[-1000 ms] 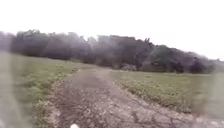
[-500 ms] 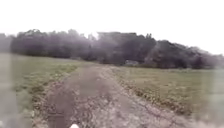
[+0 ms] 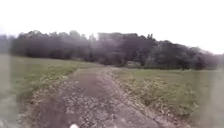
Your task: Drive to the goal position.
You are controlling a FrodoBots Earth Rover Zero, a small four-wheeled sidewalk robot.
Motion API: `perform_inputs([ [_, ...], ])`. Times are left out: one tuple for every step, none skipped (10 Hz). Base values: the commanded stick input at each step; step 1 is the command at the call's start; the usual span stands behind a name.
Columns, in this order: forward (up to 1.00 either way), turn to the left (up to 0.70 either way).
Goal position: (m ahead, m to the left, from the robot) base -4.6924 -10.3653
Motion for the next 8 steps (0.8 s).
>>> perform_inputs([
  [0.7,0.1],
  [0.7,0.35],
  [0.7,0.33],
  [0.7,0.09],
  [0.7,0.0],
  [0.7,0.0],
  [0.7,0.0],
  [0.7,0.0],
])
